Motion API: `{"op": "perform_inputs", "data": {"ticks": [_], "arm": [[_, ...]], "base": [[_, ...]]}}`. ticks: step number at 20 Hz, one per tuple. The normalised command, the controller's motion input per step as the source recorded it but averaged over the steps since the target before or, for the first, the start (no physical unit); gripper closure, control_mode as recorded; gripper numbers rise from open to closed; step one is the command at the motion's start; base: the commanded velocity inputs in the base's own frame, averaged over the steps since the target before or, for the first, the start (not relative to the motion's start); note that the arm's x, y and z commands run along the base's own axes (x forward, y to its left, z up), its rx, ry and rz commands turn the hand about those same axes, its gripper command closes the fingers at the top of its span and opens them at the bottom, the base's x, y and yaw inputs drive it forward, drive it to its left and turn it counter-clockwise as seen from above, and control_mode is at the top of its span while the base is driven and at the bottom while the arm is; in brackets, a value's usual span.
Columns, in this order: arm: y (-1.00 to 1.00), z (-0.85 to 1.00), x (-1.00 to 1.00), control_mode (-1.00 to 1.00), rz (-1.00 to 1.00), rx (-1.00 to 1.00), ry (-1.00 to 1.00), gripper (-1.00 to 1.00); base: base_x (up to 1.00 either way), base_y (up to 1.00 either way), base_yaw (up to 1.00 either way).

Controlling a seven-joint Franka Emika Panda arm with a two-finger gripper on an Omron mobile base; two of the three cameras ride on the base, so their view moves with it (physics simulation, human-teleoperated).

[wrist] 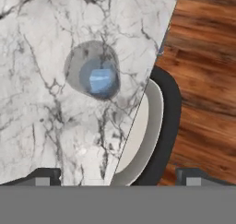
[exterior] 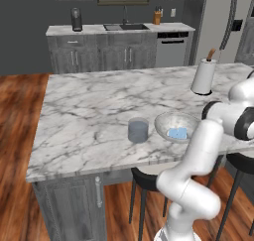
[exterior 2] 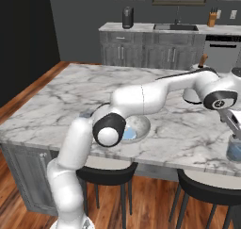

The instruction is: There are four ice cubes in the ice bowl. Place two ice cubes in each glass of water.

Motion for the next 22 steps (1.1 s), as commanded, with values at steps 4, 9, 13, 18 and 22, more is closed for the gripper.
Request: {"op": "perform_inputs", "data": {"ticks": [4, 9, 13, 18, 22], "arm": [[1.0, -0.01, -0.35, -1.0, 0.08, 0.0, 0.0, -1.0], [1.0, 0.02, -0.1, -1.0, 0.12, -0.11, 0.0, -1.0], [1.0, 0.03, -0.01, -1.0, 0.17, -0.15, 0.0, -1.0], [1.0, 0.22, -0.01, -1.0, 0.19, -0.17, 0.11, -1.0], [1.0, 0.43, 0.0, -1.0, 0.2, -0.1, 0.28, -1.0]], "base": [[0.0, 0.0, 0.0], [0.0, 0.0, 0.0], [0.0, 0.0, 0.0], [0.0, 0.0, 0.0], [0.0, 0.0, 0.0]]}}
